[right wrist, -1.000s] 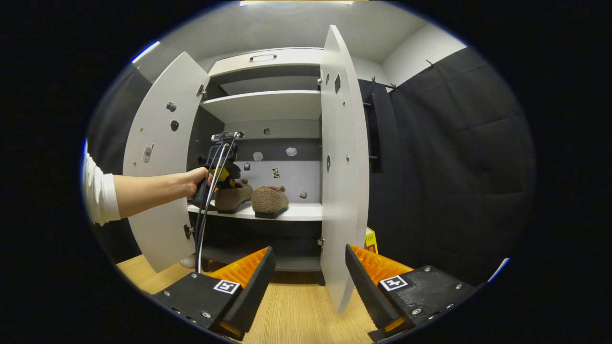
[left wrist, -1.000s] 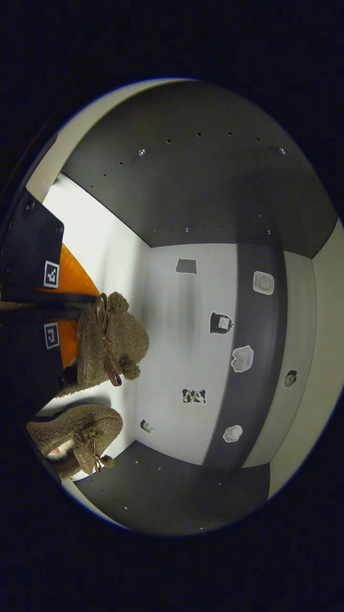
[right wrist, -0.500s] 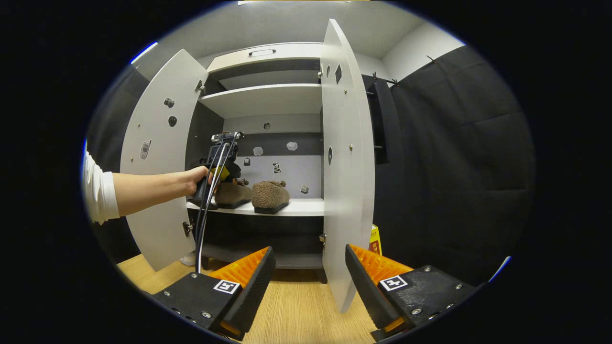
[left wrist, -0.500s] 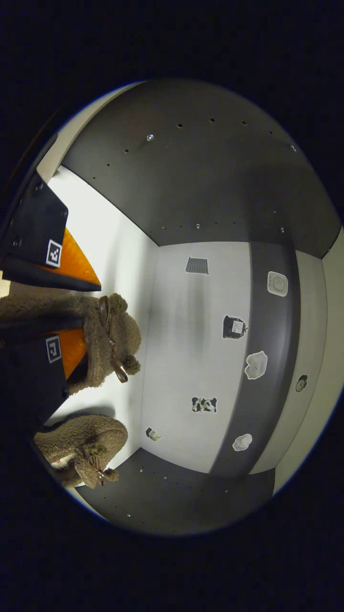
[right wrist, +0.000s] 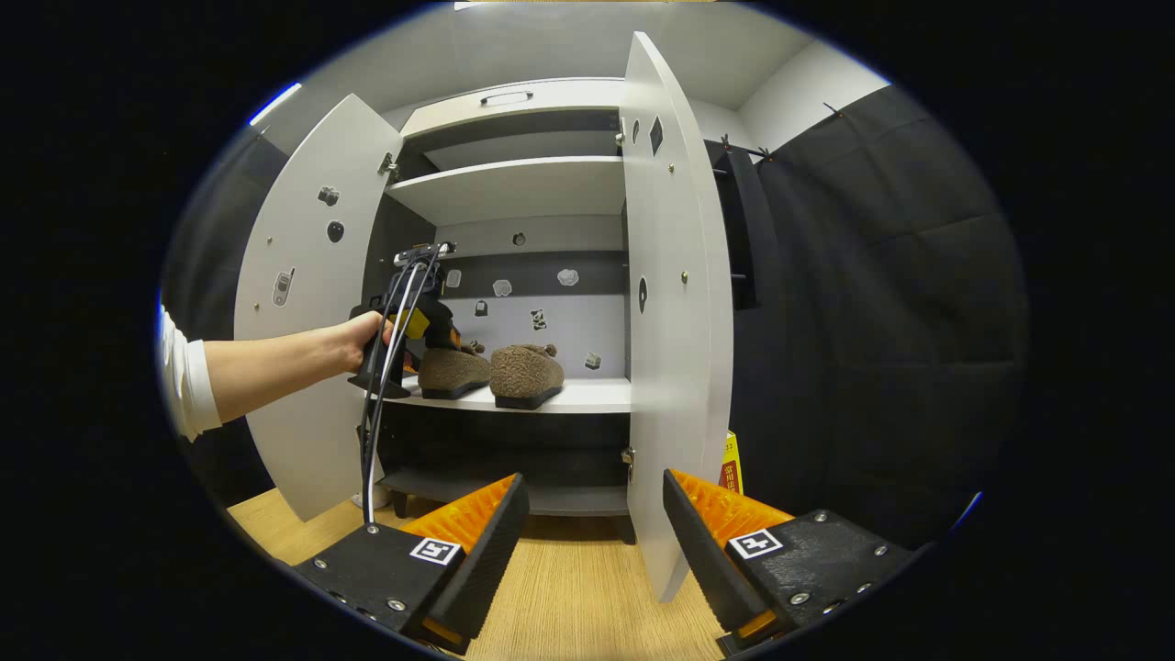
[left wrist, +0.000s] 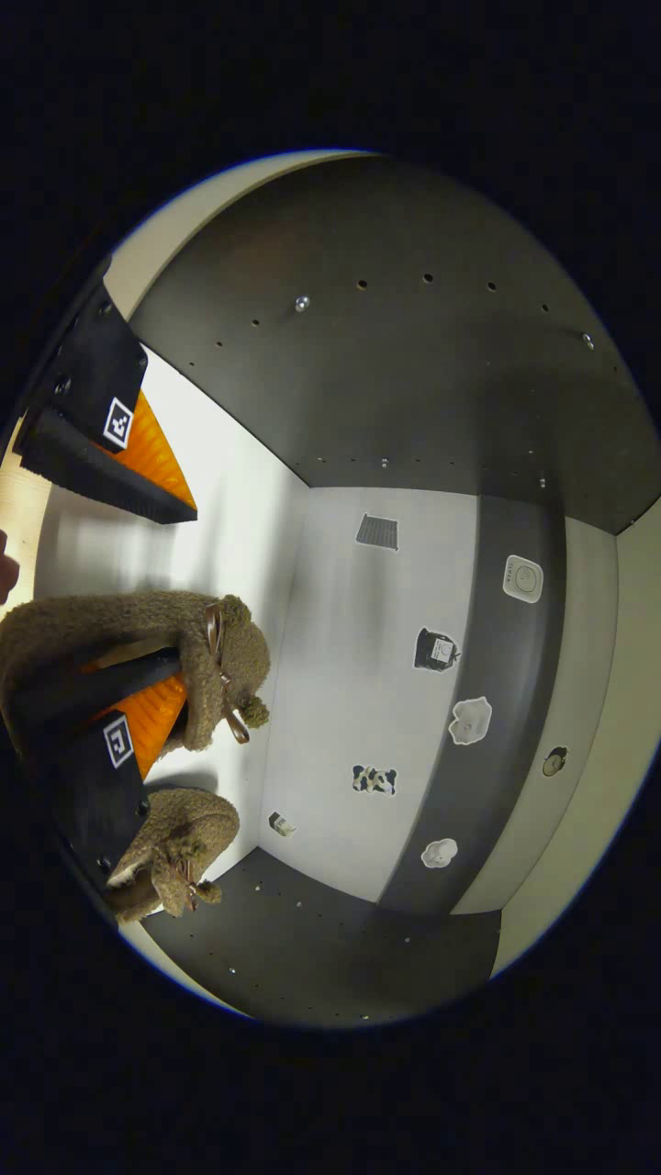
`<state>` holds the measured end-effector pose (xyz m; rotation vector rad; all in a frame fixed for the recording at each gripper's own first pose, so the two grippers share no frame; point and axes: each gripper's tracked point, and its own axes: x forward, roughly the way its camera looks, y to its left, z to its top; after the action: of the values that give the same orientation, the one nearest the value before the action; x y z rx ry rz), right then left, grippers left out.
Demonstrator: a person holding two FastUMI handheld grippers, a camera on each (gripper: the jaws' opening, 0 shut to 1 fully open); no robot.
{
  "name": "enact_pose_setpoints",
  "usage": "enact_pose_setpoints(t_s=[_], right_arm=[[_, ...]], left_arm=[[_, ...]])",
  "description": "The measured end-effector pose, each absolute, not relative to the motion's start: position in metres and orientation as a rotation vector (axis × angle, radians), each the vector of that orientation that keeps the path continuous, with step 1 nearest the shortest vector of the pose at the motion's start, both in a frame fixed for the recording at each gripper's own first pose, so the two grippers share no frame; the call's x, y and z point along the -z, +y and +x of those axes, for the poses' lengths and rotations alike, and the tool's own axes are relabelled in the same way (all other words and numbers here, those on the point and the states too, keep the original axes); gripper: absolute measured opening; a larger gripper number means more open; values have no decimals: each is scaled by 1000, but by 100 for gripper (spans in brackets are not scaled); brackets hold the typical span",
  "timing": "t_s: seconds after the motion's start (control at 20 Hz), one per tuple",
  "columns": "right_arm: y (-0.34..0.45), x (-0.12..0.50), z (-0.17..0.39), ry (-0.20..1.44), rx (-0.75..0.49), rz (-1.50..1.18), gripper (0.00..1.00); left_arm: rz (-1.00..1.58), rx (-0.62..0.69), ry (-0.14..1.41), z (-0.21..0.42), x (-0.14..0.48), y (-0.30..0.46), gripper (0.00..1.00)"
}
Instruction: Grab one shoe with the right hand and put it into the shoe cabinet, grab the other shoe with the left hand and put it into the shoe cabinet; then close the right door with the right hand and the left door with the left hand.
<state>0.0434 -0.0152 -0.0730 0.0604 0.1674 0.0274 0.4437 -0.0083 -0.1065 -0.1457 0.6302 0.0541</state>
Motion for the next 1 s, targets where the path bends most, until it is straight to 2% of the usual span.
enact_pose_setpoints(t_s=[0.15,0.55,0.65,0.7,0.75,0.85,0.9,0.95,1.0], right_arm=[[-13,71,43,159,-32,66,91],[-14,57,39,130,-51,89,91],[-16,52,40,115,-52,86,90],[-15,50,39,110,-55,88,90],[-15,48,39,106,-59,90,90],[-15,45,37,98,-64,91,90],[-14,43,37,96,-69,91,90],[-14,43,36,95,-73,92,90],[-13,41,37,91,-77,94,90]], left_arm=[[-116,-6,558,429,71,-16,95],[-96,125,288,341,-34,-40,95],[-84,132,241,308,-42,-40,95],[-84,129,220,291,-44,-37,90],[-83,119,205,272,-44,-33,95],[-91,97,171,237,-39,-27,95],[-87,75,153,218,-38,-20,90],[-78,57,139,202,-34,-14,99],[-68,37,132,186,-29,-10,95]])
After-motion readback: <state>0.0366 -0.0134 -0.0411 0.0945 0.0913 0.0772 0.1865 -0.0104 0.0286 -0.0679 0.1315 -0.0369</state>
